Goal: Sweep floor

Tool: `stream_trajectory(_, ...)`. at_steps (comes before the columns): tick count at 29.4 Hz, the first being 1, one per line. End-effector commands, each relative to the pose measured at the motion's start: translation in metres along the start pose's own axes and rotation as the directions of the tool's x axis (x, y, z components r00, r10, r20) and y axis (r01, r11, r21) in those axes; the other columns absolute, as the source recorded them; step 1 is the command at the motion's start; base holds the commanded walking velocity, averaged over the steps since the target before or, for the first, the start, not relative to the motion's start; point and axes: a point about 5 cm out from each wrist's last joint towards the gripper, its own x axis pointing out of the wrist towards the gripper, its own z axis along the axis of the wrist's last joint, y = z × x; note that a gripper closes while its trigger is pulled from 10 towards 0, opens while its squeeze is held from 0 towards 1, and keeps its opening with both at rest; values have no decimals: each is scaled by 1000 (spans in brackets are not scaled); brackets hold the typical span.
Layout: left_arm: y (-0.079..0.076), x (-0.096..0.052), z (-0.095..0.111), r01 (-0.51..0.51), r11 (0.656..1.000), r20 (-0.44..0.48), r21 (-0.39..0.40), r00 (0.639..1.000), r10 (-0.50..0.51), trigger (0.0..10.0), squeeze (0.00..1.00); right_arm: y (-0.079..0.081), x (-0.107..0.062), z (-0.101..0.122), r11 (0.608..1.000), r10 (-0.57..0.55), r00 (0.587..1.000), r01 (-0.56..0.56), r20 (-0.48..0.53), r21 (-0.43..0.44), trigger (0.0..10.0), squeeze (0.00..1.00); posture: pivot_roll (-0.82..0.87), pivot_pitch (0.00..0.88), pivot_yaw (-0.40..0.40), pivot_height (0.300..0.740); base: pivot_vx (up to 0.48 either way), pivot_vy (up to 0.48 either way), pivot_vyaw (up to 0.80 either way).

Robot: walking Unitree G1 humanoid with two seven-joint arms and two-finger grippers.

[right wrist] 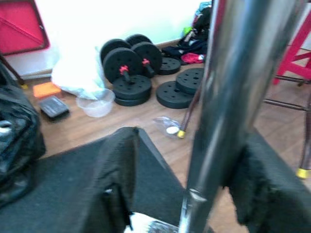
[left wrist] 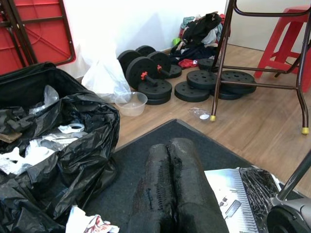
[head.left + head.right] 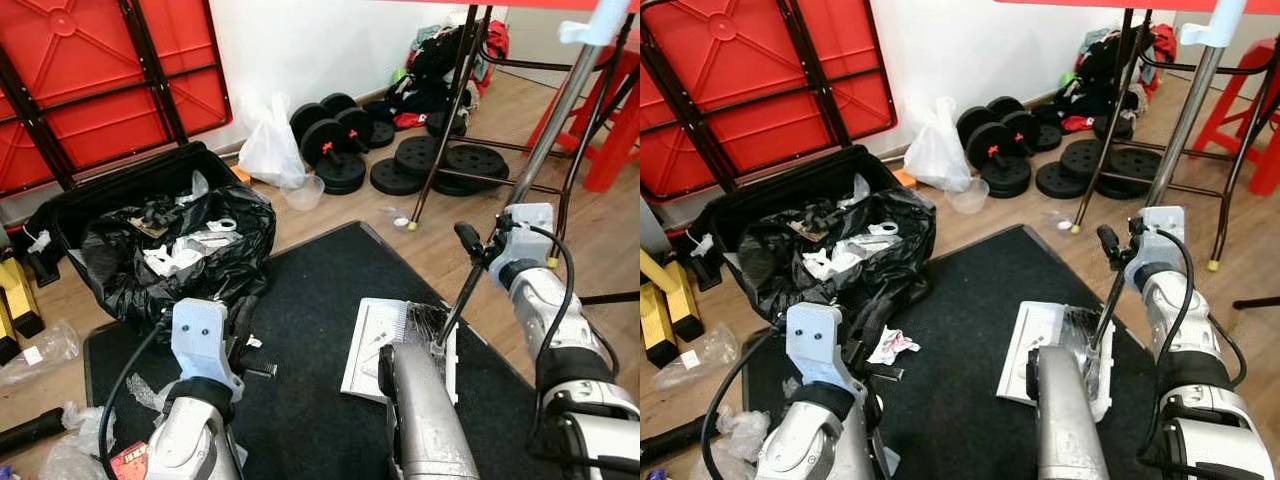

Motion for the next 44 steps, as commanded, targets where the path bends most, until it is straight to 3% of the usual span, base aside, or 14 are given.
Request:
stream_trajectory(1,-2,-2,-2,40,999,-21,-4,999,-40,10000,0,3,0,-5,1000,13,1000,-13,-13,-23,0,0,-155,53,-11,410,0,0,0)
stream_trajectory(6,-2,-1,-1,37,999,-23,-8,999,-37,10000,0,-3,-2,-8,997,-31,999,30,-23,-70,0,0,-158,60,-12,410,0,0,0)
stream_trajectory(12,-1,-1,-1,34,999,-24,-10,999,-34,10000,0,-3,-3,-11,997,-51,998,49,-21,-63,0,0,-154,59,-6,410,0,0,0)
stream_trajectory(25,2,5,-3,25,1000,-24,-4,999,-25,10000,0,3,3,5,996,8,997,-15,79,84,0,0,-160,35,-7,410,0,0,0)
stream_trajectory(26,2,5,-3,24,1000,-23,-3,999,-24,10000,0,3,5,8,988,-4,997,-9,82,157,10000,0,-161,32,-7,410,0,0,0)
stream_trajectory(28,2,6,-3,23,1000,-22,-3,999,-23,10000,0,2,7,9,978,-14,996,-4,83,207,10000,0,-161,30,-8,410,0,0,0)
stream_trajectory(30,3,7,-3,21,1000,-20,-1,1000,-21,10000,0,-6,10,22,948,-60,991,21,116,317,10000,0,-162,25,-8,410,0,0,0)
stream_trajectory(31,3,7,-3,21,1000,-20,-1,1000,-21,10000,0,-6,10,22,948,-60,991,21,116,317,10000,0,-162,25,-8,410,0,0,0)
stream_trajectory(34,4,8,-4,17,1000,-17,1,1000,-17,10000,0,-19,12,44,911,-104,974,13,199,412,10000,0,-165,18,-8,410,0,0,0)
stream_trajectory(38,4,8,-4,14,1000,-15,2,1000,-14,10000,0,-26,11,57,889,-116,959,-15,257,458,10000,0,-166,14,-9,425,0,0,0)
stream_trajectory(44,4,9,-5,13,1000,-14,6,1000,-13,10000,0,-32,10,70,889,-118,945,-37,306,457,10000,0,-169,6,-10,445,0,0,0)
